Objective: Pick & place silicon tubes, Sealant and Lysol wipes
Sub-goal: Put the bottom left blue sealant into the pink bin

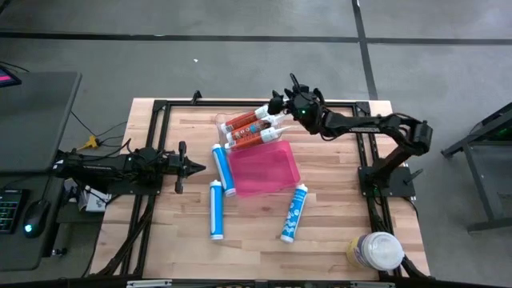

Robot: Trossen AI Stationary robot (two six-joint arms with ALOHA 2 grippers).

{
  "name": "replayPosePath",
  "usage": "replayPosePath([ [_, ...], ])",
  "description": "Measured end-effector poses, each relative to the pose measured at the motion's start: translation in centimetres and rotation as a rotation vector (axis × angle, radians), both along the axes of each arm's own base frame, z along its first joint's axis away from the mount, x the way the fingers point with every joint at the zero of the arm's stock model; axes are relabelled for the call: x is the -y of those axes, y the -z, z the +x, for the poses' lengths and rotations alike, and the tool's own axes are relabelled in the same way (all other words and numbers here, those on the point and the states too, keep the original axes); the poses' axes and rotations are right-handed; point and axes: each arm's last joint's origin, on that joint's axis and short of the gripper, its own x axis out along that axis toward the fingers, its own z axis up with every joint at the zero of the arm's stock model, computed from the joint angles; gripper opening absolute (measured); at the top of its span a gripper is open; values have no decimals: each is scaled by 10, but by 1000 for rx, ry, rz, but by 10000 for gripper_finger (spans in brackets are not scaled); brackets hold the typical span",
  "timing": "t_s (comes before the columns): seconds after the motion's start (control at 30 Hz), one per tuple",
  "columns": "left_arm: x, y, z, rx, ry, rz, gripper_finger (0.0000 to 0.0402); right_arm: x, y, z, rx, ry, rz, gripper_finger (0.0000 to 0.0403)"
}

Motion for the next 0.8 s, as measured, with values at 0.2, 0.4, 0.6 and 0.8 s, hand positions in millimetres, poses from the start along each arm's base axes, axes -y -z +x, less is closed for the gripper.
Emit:
replayPosePath([
  [0.2, 0, 0, 0, 0, 1, 0, 0, -15, -12, -8, -93, -252, 36, 252],
  [0.4, 0, 0, 0, 0, 1, 0, 0, -33, -22, -27, -196, -398, 108, 252],
  [0.6, 0, 0, 0, 0, 1, 0, 0, -55, -26, -51, -390, -530, 155, 252],
  [0.8, 0, 0, 0, 0, 1, 0, 0, -68, -23, -66, -547, -658, 193, 248],
])
